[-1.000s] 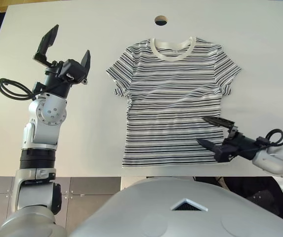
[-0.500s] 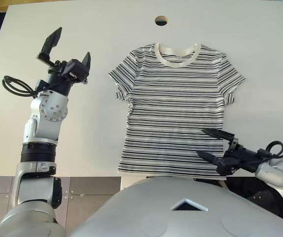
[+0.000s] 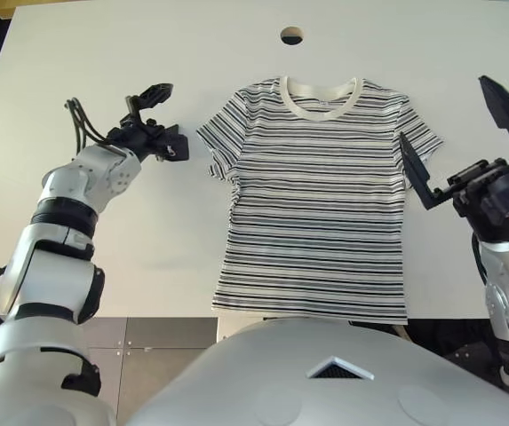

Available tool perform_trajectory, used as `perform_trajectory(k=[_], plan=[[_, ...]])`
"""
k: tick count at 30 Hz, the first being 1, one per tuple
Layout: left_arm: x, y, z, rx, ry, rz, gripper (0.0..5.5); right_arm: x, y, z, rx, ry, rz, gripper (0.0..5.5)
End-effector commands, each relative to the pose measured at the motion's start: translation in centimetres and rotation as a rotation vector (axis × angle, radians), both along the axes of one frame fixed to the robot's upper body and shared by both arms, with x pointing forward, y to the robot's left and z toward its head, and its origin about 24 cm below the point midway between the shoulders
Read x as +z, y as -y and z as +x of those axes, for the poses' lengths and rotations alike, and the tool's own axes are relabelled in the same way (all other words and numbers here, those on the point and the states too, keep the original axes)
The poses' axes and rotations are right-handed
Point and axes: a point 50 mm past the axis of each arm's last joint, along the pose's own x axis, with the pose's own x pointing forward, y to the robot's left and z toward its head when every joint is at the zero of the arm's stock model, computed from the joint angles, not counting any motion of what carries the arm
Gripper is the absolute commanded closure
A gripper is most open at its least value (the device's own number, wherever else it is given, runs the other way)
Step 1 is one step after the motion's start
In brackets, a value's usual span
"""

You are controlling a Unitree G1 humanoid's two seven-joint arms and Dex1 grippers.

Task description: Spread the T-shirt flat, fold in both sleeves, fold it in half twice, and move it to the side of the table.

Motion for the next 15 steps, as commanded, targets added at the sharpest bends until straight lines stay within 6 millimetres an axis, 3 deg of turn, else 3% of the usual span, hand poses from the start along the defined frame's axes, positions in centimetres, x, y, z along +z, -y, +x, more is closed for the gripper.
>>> perform_trajectory(k=[1,6,11,15], plan=[[-0.8,1.2,0.1,-0.101,-0.059,0.036,0.92,-0.9,0.3,0.1,-0.029,-0.026,-0.015,1.17],[-1.6,2.7,-1.1,-0.231,-0.142,-0.002,0.92,-1.4,0.0,0.2,-0.029,-0.040,-0.017,1.17],[-1.8,2.9,-1.5,-0.258,-0.168,0.006,0.92,-1.8,-0.2,0.5,-0.027,-0.047,-0.015,1.17],[-1.7,2.8,-1.1,-0.222,-0.153,0.016,1.66,-2.0,-0.2,0.5,-0.030,-0.053,-0.018,1.12]])
